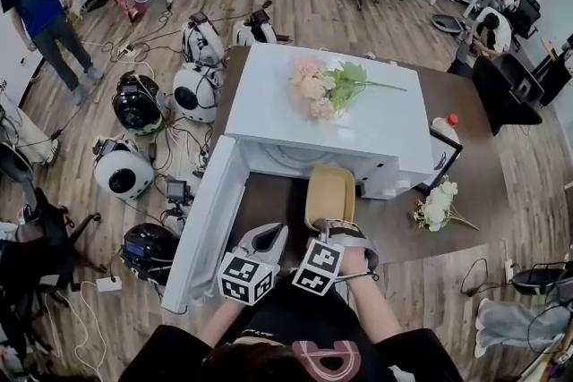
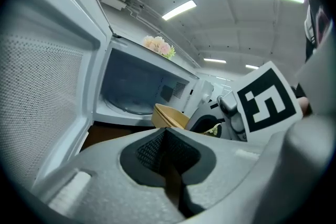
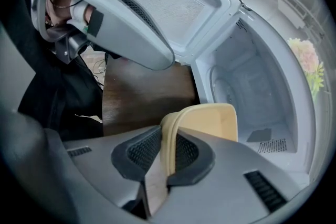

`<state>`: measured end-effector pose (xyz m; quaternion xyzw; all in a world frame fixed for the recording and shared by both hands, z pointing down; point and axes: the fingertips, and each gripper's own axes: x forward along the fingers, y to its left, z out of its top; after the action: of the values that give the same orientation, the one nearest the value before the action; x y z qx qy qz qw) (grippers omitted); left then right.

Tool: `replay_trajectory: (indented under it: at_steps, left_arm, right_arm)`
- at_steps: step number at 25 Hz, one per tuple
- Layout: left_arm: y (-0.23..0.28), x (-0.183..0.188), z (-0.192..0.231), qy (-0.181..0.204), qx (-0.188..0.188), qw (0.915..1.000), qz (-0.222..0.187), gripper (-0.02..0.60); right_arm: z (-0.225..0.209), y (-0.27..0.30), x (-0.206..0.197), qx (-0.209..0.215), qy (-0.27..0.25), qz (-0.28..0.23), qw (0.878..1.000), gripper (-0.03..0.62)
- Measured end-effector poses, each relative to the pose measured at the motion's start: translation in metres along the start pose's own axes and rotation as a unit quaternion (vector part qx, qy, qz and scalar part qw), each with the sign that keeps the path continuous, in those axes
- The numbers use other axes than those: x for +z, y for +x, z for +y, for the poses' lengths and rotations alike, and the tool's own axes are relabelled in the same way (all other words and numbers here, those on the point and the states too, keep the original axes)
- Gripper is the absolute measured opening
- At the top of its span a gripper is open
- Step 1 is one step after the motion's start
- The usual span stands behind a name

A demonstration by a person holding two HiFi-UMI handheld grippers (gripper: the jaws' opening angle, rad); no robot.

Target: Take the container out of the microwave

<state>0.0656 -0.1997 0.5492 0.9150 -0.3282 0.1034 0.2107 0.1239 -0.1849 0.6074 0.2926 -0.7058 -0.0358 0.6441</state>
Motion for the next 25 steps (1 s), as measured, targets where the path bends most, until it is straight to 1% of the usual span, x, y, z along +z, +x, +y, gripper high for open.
replay_trajectory:
  at_steps: [5,9,15,25]
  left_arm:
    - [0.003,-0.002,-0.003,0.002,-0.009,1.0000,0.003,0.009]
    - [0.003,-0.003,-0.004,0.003,-0.013,0.9999,0.005,0.009]
    - [0.001,-0.009,-0.007,0.003,-0.015,0.9998,0.010,0.009]
    - [-0.001,-0.018,-0.020,0.007,-0.034,0.9991,0.023,0.009]
  right_arm:
    - [0.007,-0.005,0.002,0.000,0.003,-0.001,1.000,0.054]
    - [0.018,-0.005,0.003,0.011,0.014,-0.001,1.000,0.054]
    - [0.032,-0.007,-0.004,0.021,0.030,0.005,0.999,0.052]
    - [0.048,-0.011,-0.017,0.028,0.061,0.018,0.998,0.052]
